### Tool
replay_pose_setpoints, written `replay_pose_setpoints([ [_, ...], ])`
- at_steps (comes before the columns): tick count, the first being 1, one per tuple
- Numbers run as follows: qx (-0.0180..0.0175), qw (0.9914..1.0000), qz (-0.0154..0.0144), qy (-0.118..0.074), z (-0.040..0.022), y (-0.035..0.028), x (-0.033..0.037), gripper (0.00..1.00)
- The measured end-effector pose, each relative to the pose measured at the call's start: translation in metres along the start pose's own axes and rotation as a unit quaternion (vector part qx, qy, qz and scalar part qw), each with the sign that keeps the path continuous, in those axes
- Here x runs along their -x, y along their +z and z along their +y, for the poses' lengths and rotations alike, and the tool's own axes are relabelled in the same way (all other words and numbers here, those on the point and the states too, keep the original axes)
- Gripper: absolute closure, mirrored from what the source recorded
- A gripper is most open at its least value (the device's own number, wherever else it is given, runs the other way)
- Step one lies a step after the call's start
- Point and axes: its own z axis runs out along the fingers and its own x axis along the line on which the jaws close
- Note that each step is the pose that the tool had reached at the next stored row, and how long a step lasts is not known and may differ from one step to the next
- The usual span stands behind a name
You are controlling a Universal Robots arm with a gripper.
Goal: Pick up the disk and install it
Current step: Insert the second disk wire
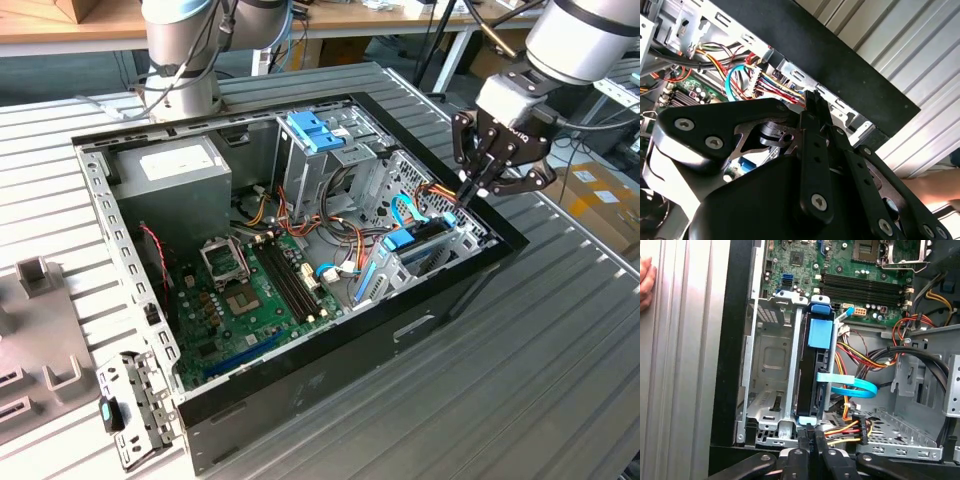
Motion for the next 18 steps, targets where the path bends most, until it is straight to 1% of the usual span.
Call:
replay_pose_setpoints([
  [1,-0.0001,1.00000,0.0001,0.003,0.0007,0.0000,0.0000,0.84],
  [3,-0.0005,0.99987,0.0004,0.016,0.0010,0.0001,0.0001,0.84],
  [5,-0.0007,0.99982,0.0005,0.019,0.0027,0.0000,0.0003,0.84],
  [9,-0.0020,0.99976,0.0007,0.022,0.0090,0.0000,0.0009,0.84],
  [11,-0.0028,0.99969,0.0008,0.025,0.0110,0.0001,0.0013,0.84],
  [12,-0.0034,0.99966,0.0009,0.026,0.0121,0.0002,0.0016,0.84],
  [14,-0.0072,0.99954,0.0012,0.029,0.0169,0.0009,0.0042,0.84],
  [15,-0.0084,0.99952,0.0013,0.030,0.0181,0.0013,0.0049,0.84],
  [18,-0.0100,0.99941,0.0015,0.033,0.0217,0.0028,0.0074,0.84],
])
